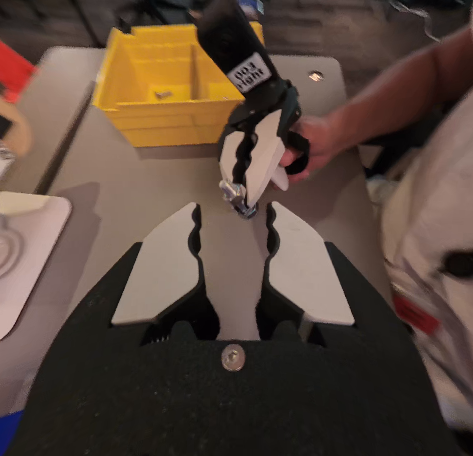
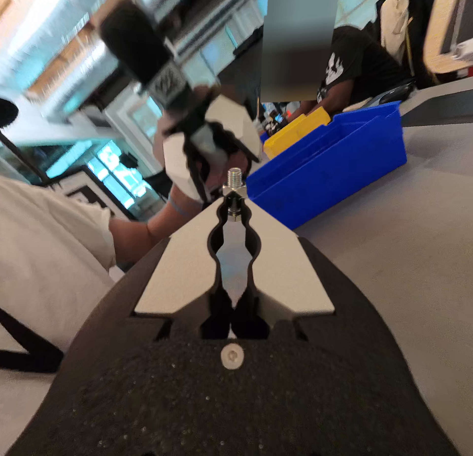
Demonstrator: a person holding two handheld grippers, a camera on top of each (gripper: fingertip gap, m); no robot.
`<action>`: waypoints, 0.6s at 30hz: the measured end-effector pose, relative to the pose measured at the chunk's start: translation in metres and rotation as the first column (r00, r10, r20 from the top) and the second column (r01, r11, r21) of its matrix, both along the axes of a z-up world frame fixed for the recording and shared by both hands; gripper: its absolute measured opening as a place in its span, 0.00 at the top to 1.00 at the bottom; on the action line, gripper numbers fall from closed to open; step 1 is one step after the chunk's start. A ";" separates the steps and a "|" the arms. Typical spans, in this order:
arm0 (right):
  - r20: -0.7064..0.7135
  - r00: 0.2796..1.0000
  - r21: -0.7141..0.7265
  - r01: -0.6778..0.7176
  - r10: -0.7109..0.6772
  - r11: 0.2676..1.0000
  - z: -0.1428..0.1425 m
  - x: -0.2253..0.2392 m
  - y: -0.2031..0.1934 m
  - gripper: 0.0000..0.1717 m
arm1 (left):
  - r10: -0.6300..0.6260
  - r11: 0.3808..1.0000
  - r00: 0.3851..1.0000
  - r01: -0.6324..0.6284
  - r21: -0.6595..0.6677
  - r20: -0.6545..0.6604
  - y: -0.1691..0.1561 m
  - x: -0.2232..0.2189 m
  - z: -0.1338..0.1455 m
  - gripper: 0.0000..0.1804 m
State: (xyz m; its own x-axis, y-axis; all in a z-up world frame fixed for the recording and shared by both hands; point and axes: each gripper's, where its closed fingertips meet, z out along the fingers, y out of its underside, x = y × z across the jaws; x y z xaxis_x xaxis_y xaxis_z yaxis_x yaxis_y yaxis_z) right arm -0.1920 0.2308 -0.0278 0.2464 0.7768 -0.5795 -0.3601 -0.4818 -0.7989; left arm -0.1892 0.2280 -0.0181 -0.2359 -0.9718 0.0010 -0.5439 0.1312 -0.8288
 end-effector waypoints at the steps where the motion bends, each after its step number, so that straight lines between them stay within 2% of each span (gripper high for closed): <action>1: -0.046 0.999 -0.026 0.026 -0.028 0.999 0.002 0.005 0.004 0.95 | 0.076 0.996 0.995 -0.078 0.030 0.068 0.003 0.002 -0.003 0.70; 3: -0.124 0.989 -0.081 0.068 -0.078 0.994 0.002 0.012 0.009 0.95 | 0.234 0.962 0.951 -0.257 0.093 0.203 0.008 0.005 -0.013 0.67; 4: -0.151 0.984 -0.109 0.077 -0.093 0.991 0.001 0.012 0.010 0.95 | 0.323 0.924 0.910 -0.363 0.123 0.259 0.012 0.004 -0.019 0.67; 6: -0.209 0.970 -0.158 0.088 -0.121 0.984 -0.001 0.010 0.010 0.95 | 0.458 0.814 0.823 -0.540 0.213 0.335 0.019 -0.003 -0.032 0.69; 8: -0.286 0.950 -0.223 0.063 -0.127 0.973 -0.002 0.005 0.008 0.95 | 0.524 0.708 0.751 -0.646 0.285 0.402 0.019 -0.009 -0.039 0.68; 10: -0.389 0.915 -0.276 -0.008 -0.104 0.961 -0.001 -0.002 0.001 0.95 | 0.508 0.651 0.718 -0.682 0.335 0.475 0.007 -0.008 -0.036 0.73; 14: -0.575 0.815 -0.359 -0.179 -0.066 0.916 0.001 -0.013 -0.009 0.95 | 0.409 0.499 0.696 -0.712 0.494 0.590 -0.008 -0.010 -0.021 0.87; 15: -0.611 0.789 -0.356 -0.205 -0.061 0.912 0.004 -0.013 -0.011 0.95 | 0.392 0.480 0.687 -0.720 0.501 0.612 -0.011 -0.011 -0.018 0.88; 18: -0.632 0.773 -0.362 -0.232 -0.055 0.903 0.004 -0.018 -0.014 0.95 | 0.391 0.491 0.683 -0.722 0.488 0.617 -0.017 -0.012 -0.017 0.90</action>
